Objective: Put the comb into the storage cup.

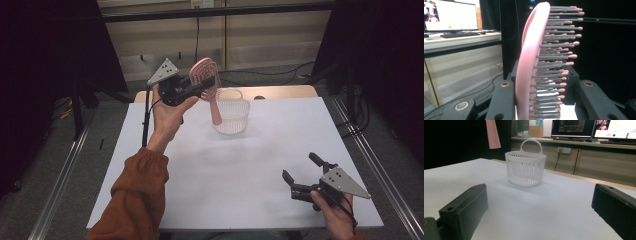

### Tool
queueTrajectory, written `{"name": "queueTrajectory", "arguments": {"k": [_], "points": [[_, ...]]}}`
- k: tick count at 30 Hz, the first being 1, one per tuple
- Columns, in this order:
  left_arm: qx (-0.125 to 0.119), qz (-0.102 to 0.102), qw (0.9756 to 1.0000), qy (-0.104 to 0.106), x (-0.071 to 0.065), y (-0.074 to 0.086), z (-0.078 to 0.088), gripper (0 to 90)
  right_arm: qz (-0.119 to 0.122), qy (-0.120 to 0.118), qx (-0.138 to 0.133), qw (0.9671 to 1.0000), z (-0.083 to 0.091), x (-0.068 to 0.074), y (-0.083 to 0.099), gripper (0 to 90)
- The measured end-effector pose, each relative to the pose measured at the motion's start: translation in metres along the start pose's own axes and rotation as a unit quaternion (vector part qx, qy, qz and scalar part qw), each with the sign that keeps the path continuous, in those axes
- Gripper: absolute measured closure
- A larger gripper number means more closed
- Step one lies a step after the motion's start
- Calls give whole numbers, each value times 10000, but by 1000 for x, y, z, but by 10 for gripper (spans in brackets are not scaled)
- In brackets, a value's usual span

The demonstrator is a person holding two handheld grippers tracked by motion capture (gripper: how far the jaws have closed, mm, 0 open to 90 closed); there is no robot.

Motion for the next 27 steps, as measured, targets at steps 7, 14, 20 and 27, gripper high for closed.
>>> {"name": "queueTrajectory", "arguments": {"k": [7,14,20,27], "points": [[-50,64,9999,-80,11,0,-7,642,14,-6,10,10000,0,1,0,5],[-117,53,9997,-217,17,0,-9,643,-7,-34,14,10000,0,1,1,5],[-240,-1,9990,-374,24,-2,-13,642,1,-47,9,10000,0,1,0,5],[-243,57,9981,-569,33,6,-21,642,13,-56,18,10000,0,1,1,5]]}}
Point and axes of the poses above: each handheld gripper's, and its own axes: z roughly backward along the jaws, y roughly out of its underside, x roughly to its left, the point moved 5 cm from there along -z, roughly forward along the jaws, and after that the axes turned 7 degrees about y, right-handed, at the moved point
